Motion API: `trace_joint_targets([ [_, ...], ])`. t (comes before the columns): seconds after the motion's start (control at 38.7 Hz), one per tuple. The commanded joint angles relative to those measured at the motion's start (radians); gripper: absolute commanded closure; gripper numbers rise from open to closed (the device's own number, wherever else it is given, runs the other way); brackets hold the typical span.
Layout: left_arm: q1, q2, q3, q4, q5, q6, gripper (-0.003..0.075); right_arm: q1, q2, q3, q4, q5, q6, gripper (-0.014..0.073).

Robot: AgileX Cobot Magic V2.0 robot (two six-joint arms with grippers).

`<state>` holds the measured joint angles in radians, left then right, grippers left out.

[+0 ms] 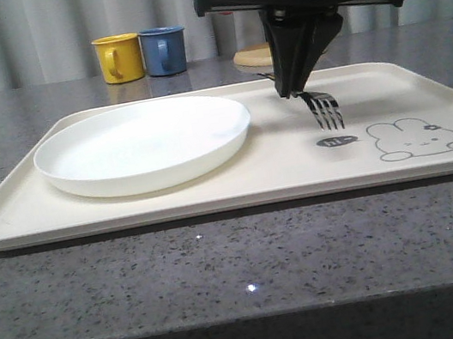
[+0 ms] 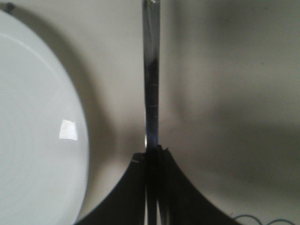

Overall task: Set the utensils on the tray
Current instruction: 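Lower the fork onto the tray beside the plate and release, then move the right gripper to the steel chopsticks and grasp them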

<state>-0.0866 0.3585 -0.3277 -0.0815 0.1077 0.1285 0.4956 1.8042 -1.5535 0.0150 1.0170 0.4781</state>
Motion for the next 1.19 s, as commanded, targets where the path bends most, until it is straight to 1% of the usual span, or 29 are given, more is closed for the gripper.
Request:
trace_joint_targets([
  [0.0, 0.003, 0.005, -0.026, -0.011, -0.087, -0.007, 0.0738, -0.005, -0.033, -0.035, -0.032, -0.046, 0.060, 0.0577],
  [0.13, 0.003, 0.005, -0.026, -0.011, -0.087, -0.007, 0.0738, -0.005, -0.010, -0.035, -0.015, -0.044, 0.062, 0.0543],
  [0.44, 0.003, 0.005, -0.026, -0.011, -0.087, -0.007, 0.0738, -0.005, 0.030, -0.035, 0.017, -0.029, 0.062, 0.0542],
  [0.49, 0.003, 0.005, -0.026, -0.011, -0.087, -0.007, 0.0738, -0.005, 0.030, -0.035, 0.017, -0.023, 0.062, 0.0527],
  [0.57, 0.003, 0.005, -0.026, -0.011, -0.087, -0.007, 0.0738, -0.005, 0.030, -0.035, 0.017, -0.010, 0.062, 0.0465],
  [0.67, 0.003, 0.005, -0.026, -0.011, -0.087, -0.007, 0.0738, -0.005, 0.029, -0.035, 0.017, 0.001, 0.062, 0.0309],
  [0.72, 0.003, 0.005, -0.026, -0.011, -0.087, -0.007, 0.0738, -0.005, 0.026, -0.038, 0.017, 0.009, 0.062, 0.0218],
  [0.8, 0.003, 0.005, -0.026, -0.011, -0.087, -0.007, 0.0738, -0.005, 0.026, -0.065, 0.012, 0.051, 0.050, 0.0134],
  [0.85, 0.003, 0.005, -0.026, -0.011, -0.087, -0.007, 0.0738, -0.010, 0.026, -0.102, -0.001, 0.099, 0.023, 0.0108],
  [0.93, 0.003, 0.005, -0.026, -0.011, -0.087, -0.007, 0.0738, -0.026, 0.026, -0.175, -0.032, 0.230, -0.057, 0.0109],
  [1.01, 0.003, 0.005, -0.026, -0.011, -0.087, -0.007, 0.0738, -0.053, 0.026, -0.244, -0.037, 0.322, -0.131, 0.0109],
  [1.16, 0.003, 0.005, -0.026, -0.011, -0.087, -0.007, 0.0738, -0.113, -0.020, -0.267, -0.033, 0.321, -0.216, 0.0109],
])
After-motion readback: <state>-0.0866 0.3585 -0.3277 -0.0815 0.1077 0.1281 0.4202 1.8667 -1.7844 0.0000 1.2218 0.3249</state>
